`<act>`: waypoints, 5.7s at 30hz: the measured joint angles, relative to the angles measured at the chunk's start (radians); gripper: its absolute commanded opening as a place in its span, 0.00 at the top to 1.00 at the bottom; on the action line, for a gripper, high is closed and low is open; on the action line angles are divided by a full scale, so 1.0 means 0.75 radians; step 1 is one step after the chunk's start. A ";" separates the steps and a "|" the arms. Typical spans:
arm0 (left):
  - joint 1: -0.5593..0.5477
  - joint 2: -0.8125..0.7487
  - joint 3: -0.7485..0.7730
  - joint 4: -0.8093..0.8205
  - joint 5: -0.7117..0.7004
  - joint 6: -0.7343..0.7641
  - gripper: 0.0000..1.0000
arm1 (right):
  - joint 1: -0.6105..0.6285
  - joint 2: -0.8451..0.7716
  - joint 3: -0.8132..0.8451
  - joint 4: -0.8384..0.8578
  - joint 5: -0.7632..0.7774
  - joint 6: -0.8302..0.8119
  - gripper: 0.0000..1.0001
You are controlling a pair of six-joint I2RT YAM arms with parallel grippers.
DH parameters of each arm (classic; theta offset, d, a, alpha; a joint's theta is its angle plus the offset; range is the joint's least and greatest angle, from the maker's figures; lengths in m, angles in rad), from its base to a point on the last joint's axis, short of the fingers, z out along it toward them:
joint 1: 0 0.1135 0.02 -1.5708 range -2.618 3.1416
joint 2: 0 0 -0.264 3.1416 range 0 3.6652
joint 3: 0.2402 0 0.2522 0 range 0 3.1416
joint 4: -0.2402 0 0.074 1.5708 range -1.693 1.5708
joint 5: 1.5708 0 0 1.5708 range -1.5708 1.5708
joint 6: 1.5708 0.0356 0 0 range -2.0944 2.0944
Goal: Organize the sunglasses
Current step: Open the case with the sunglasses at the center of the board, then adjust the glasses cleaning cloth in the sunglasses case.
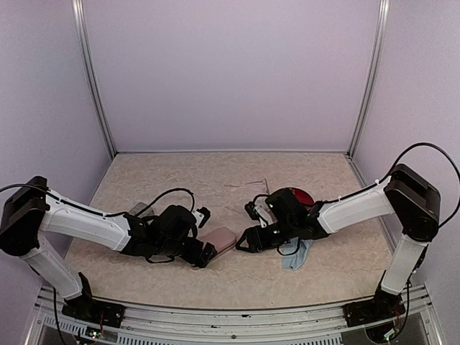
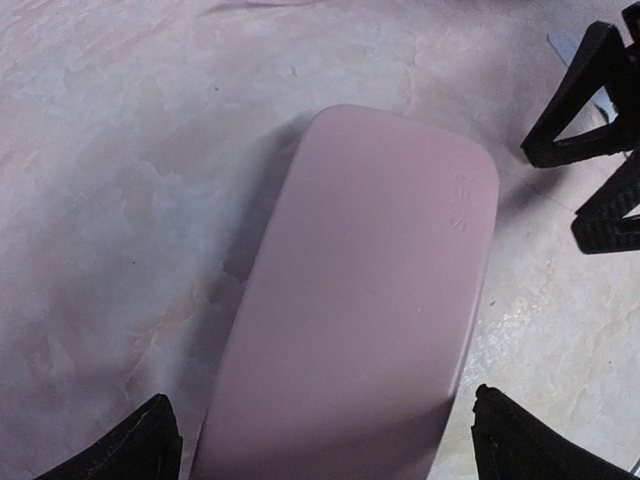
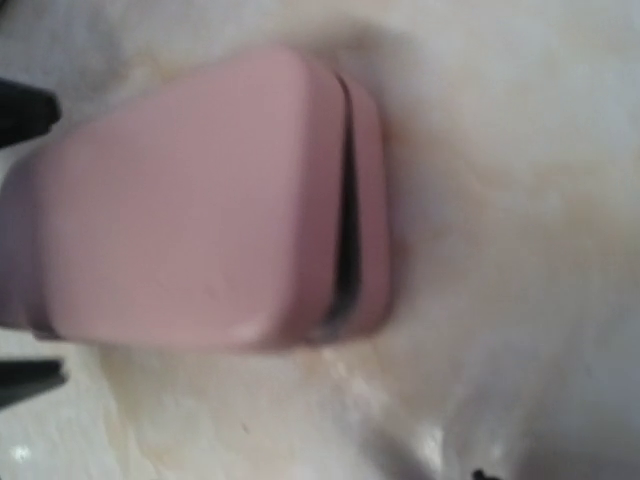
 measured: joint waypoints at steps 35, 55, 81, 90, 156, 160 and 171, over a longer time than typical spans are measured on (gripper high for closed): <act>0.098 0.018 -0.082 0.072 0.312 -0.103 0.50 | 0.092 0.255 0.010 0.484 0.014 0.218 0.71; 0.211 -0.035 -0.214 0.276 0.525 -0.226 0.52 | 0.125 0.280 0.046 0.480 0.101 0.259 0.74; -0.040 0.032 -0.060 0.005 0.008 -0.256 0.60 | 0.125 0.314 0.086 0.481 0.078 0.259 0.75; -0.063 0.051 -0.032 -0.032 -0.044 -0.281 0.53 | 0.125 0.321 0.086 0.499 0.076 0.268 0.75; 0.064 -0.113 -0.264 0.229 0.272 -0.381 0.59 | 0.066 0.346 0.086 0.541 -0.102 0.233 0.70; 0.102 -0.140 -0.313 0.293 0.350 -0.400 0.59 | 0.073 0.346 0.086 0.543 -0.083 0.244 0.71; 0.176 -0.169 -0.420 0.473 0.490 -0.477 0.60 | 0.100 0.349 0.101 0.523 -0.013 0.258 0.73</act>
